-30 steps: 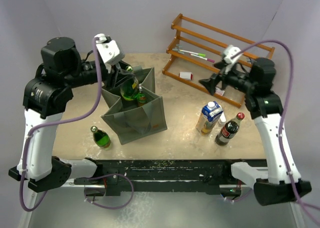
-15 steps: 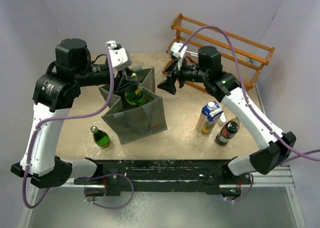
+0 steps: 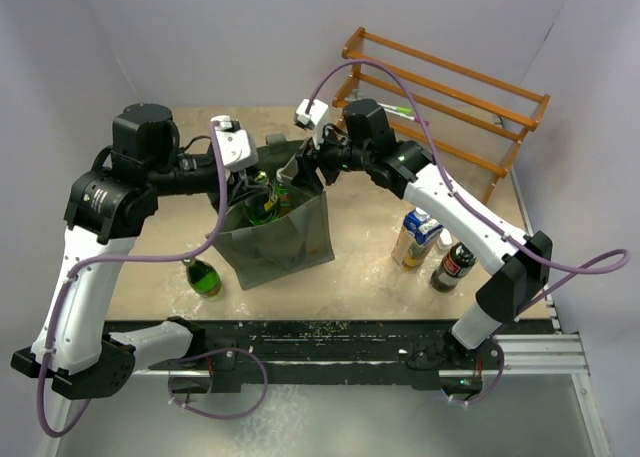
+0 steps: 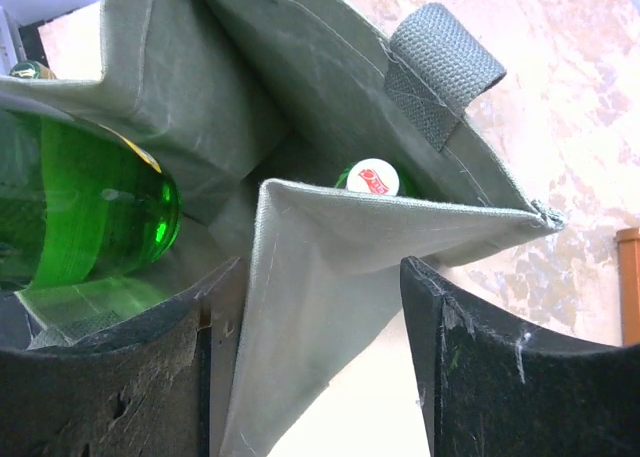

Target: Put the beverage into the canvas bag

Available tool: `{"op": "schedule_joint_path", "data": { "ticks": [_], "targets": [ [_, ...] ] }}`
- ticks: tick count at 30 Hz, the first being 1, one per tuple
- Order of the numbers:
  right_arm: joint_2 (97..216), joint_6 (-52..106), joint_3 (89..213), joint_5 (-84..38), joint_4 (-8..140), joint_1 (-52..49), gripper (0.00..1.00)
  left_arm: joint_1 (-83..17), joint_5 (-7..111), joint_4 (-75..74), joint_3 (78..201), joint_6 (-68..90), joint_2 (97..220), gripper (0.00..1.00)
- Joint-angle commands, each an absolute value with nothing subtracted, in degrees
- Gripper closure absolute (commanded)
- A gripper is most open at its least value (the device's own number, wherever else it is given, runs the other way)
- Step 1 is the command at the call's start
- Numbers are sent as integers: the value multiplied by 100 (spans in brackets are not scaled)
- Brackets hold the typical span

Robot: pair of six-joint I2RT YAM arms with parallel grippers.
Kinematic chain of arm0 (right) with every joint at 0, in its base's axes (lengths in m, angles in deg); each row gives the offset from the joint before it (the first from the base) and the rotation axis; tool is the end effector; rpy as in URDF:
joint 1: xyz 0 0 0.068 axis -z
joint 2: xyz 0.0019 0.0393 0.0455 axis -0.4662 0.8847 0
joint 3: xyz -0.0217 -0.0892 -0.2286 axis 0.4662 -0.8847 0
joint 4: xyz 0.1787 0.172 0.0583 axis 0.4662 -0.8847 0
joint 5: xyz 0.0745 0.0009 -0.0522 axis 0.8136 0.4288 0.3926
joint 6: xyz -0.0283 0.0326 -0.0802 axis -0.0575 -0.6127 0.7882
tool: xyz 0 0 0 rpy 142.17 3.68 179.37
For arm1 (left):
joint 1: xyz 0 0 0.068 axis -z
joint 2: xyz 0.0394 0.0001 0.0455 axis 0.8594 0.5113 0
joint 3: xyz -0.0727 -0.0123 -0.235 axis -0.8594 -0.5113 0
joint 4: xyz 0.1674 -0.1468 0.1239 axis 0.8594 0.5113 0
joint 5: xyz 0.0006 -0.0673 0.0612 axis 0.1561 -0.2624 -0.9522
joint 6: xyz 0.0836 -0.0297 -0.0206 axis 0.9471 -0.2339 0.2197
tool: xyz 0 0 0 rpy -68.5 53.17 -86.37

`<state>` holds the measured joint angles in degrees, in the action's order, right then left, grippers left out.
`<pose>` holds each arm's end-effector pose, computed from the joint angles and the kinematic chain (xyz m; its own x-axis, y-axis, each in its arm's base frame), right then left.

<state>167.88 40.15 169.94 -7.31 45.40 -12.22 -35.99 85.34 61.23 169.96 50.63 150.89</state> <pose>0.2912 0.2872 0.3671 -0.1536 -0.2642 -0.9522 -0.9022 0.4305 0.0261 0.1734 -0.1332 0.4622 0.0690 0.3578 -0.9312 0.9276 0.3205 0.1918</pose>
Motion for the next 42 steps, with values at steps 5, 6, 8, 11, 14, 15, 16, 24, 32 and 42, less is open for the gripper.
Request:
{"op": "schedule_joint_path", "data": {
  "ticks": [5,6,8,11,14,15,16,24,32,42],
  "targets": [
    [16461,4069,16923,-1254,4341,-1369,46,-3680,8882,5194,16511,5594,14786,100],
    [16386,4062,16824,-1419,4377,-1365,48,-3681,8948,5220,16449,5650,14792,100],
    [16199,4027,16645,-1754,4454,-1370,56,-3684,9137,5243,16269,5785,14796,100],
    [16029,4060,16507,-1889,4499,-1369,70,-3679,9478,5161,16030,5954,14828,100],
    [15899,4139,16368,-1848,4565,-1362,79,-3684,9749,5058,15783,6158,14925,100],
    [15851,4146,16288,-1864,4627,-1361,83,-3683,9784,5028,15733,6220,14974,100],
    [15789,4147,16210,-1895,4675,-1354,86,-3684,9828,5019,15683,6282,15059,100],
    [15812,4005,16041,-2055,4930,-1286,99,-3671,10463,4680,15324,6913,15508,100],
    [15798,3838,16072,-2203,5009,-1199,100,-3479,10591,4332,15270,7408,16094,100],
    [15421,3787,15601,-1441,5233,-917,100,-3148,10032,2336,14403,5926,16193,100]
  ]
}}
